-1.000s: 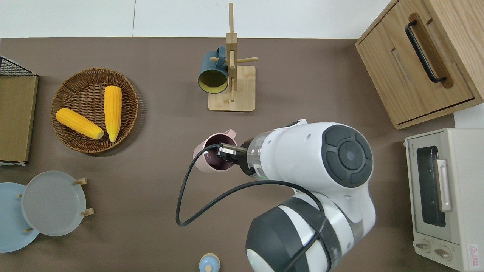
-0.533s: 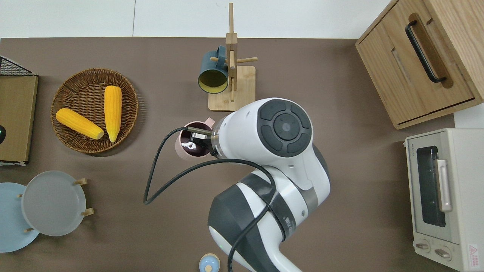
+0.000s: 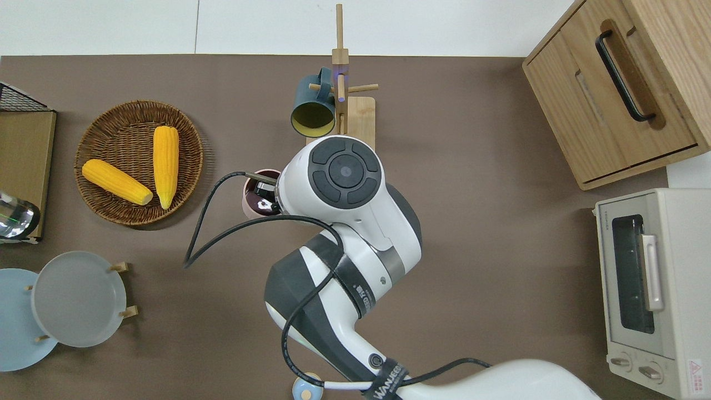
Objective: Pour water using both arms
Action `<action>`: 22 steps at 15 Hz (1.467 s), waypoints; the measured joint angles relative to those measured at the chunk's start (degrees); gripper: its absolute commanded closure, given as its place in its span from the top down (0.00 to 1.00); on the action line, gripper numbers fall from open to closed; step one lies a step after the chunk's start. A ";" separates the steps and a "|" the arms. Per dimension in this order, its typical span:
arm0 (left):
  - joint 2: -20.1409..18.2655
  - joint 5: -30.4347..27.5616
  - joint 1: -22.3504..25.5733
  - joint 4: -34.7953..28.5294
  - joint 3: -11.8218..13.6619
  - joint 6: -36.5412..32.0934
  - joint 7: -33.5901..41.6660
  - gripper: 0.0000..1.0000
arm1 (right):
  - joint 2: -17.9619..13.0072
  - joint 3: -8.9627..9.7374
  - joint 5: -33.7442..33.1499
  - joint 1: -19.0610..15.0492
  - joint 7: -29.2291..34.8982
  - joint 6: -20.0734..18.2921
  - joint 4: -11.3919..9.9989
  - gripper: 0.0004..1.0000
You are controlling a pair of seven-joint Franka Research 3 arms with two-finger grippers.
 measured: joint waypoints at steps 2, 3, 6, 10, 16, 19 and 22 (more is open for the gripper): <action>-1.15 0.12 0.00 -1.20 -1.35 0.09 -0.74 0.00 | 3.39 -1.53 -0.01 1.58 2.11 0.00 3.43 0.02; -1.61 0.16 0.01 -1.79 -1.92 0.09 -0.97 0.00 | 5.25 -2.33 -0.03 2.74 3.86 0.01 5.77 0.02; -2.35 0.21 0.00 -2.90 -3.00 0.07 -1.26 0.00 | 9.50 -4.73 -0.03 5.86 9.50 0.02 11.08 0.02; -3.36 0.71 -0.37 -5.05 -4.07 0.06 -1.43 0.00 | 13.88 -7.14 -0.03 8.86 15.17 0.05 16.75 0.02; -5.16 3.59 -3.39 -8.41 -4.28 -0.96 -3.31 0.00 | 15.78 -7.24 1.13 10.43 19.44 0.01 19.19 0.03; -5.27 3.64 -5.93 -9.63 -4.49 -0.97 -5.50 0.00 | 16.67 -7.25 1.14 12.32 19.33 -0.06 19.19 0.03; -5.30 3.65 -6.02 -10.02 -4.87 -0.97 -5.90 0.00 | 18.33 -7.31 1.05 13.67 19.10 -0.06 19.18 0.04</action>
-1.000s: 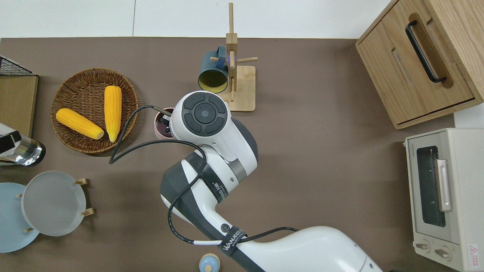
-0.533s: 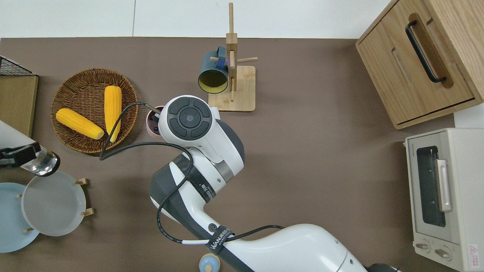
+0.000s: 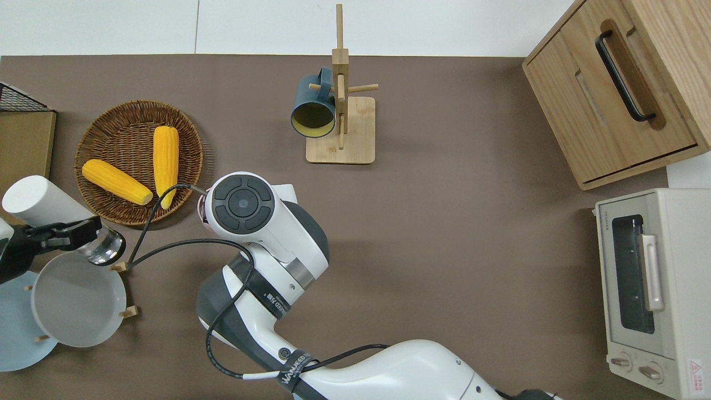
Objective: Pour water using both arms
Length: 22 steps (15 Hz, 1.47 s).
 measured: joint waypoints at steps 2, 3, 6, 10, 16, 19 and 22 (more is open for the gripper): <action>-0.01 0.01 0.00 -0.07 -0.02 0.00 -0.25 0.00 | 1.38 -0.09 -0.01 0.44 -0.80 0.02 0.00 0.05; -0.02 0.01 0.00 -0.08 -0.02 0.00 -0.31 0.00 | 1.82 -0.16 -0.01 0.48 -1.11 0.04 0.01 0.06; -0.03 0.03 0.02 -0.41 -0.01 0.00 -0.43 0.00 | 2.31 -0.70 -0.01 0.56 -1.94 0.05 0.03 0.25; -0.06 0.04 0.04 -0.67 0.00 0.00 -0.47 0.00 | 2.30 -0.82 -0.01 0.85 -2.47 0.05 0.05 0.73; -0.07 0.12 0.04 -1.71 -0.02 0.00 -0.47 0.00 | 2.30 -1.28 0.01 1.00 -2.50 0.05 0.07 0.98; -0.09 0.13 0.01 -2.63 -0.48 -0.01 -0.47 0.00 | 2.30 -1.29 0.03 1.01 -2.50 0.03 0.09 0.98; -0.17 0.14 0.00 -3.54 -1.46 -0.01 -0.47 0.00 | 2.13 -1.43 0.05 0.94 -2.21 -0.25 0.89 0.98</action>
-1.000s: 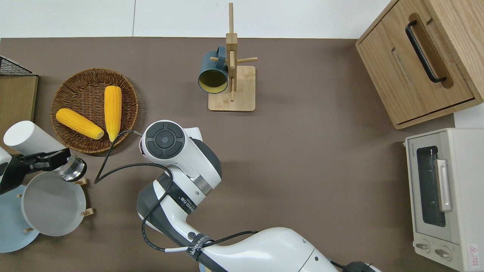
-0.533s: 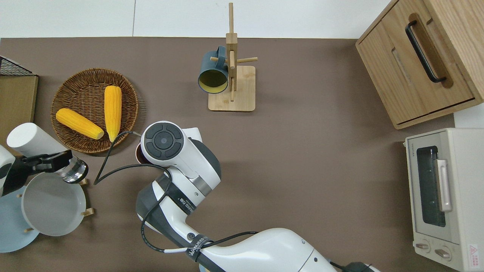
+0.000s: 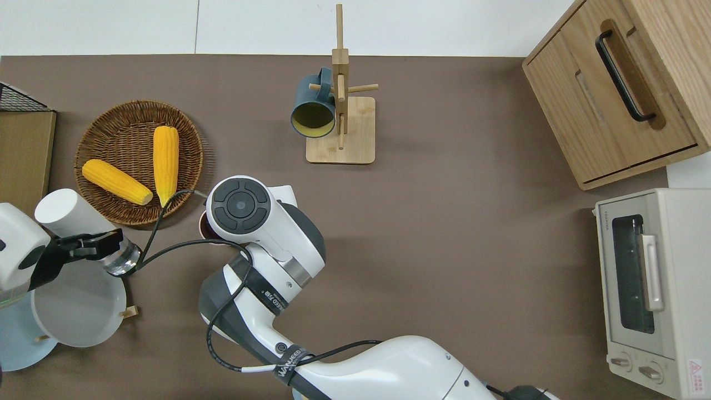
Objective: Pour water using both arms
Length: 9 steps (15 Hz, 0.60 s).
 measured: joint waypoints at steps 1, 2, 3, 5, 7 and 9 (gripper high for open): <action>-0.13 0.00 0.00 -0.21 -0.26 0.00 0.00 0.00 | -0.25 -0.07 0.00 -0.07 0.00 -0.44 0.40 0.98; -0.35 0.00 -0.01 -0.45 -0.53 0.00 0.00 0.00 | -0.72 -0.13 0.00 -0.21 0.01 -1.24 0.85 0.98; -0.61 0.00 -0.01 -0.72 -0.76 0.00 0.00 0.00 | -1.41 -0.16 0.00 -0.46 0.01 -2.26 1.20 0.98; -0.98 0.20 -0.01 -1.12 -1.04 0.00 0.00 0.00 | -3.42 -0.41 -0.06 -1.27 -0.37 -5.10 1.75 0.98; -1.17 2.57 -0.01 -1.37 -1.25 -0.25 0.00 0.00 | -5.78 -0.97 -0.19 -2.41 -5.11 -9.58 1.96 0.98; -1.24 3.61 -0.01 -1.49 -1.75 -0.82 0.00 0.00 | -7.90 -3.03 -0.31 -3.17 -13.13 -14.22 2.04 0.98</action>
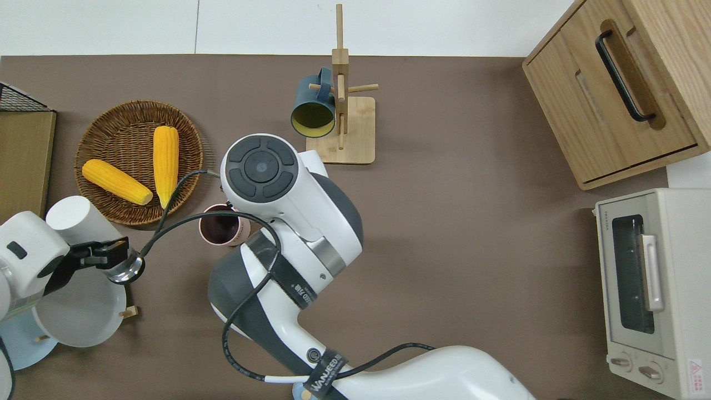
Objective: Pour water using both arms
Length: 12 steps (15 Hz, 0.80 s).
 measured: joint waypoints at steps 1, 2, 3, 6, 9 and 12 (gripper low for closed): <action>-0.02 0.15 0.00 -0.03 -0.41 -0.11 0.00 0.00 | -1.09 -1.14 -0.03 -0.62 -4.70 -2.63 0.05 0.98; -0.03 0.21 -0.01 -0.05 -0.85 -0.18 -0.12 0.00 | -2.23 -2.17 -0.08 -1.56 -9.84 -5.05 0.11 0.98; -0.03 0.27 -0.21 -0.09 -1.21 -0.31 -0.28 0.00 | -3.52 -3.21 -0.14 -2.80 -15.55 -7.38 0.16 0.98; -0.04 0.36 -2.33 -0.19 -1.23 -1.47 -1.82 0.00 | -7.80 -5.99 -0.22 -7.65 -33.07 -13.98 -0.27 0.98; -0.05 0.42 -4.48 -0.34 -1.19 -2.90 -3.32 0.00 | -14.66 -6.70 -2.09 -13.80 -49.69 -15.75 -6.41 0.98; -0.07 0.47 -5.38 -1.01 -1.69 -3.35 -4.38 0.00 | -20.81 -6.60 -3.39 -18.93 -58.33 -15.21 -14.28 0.98</action>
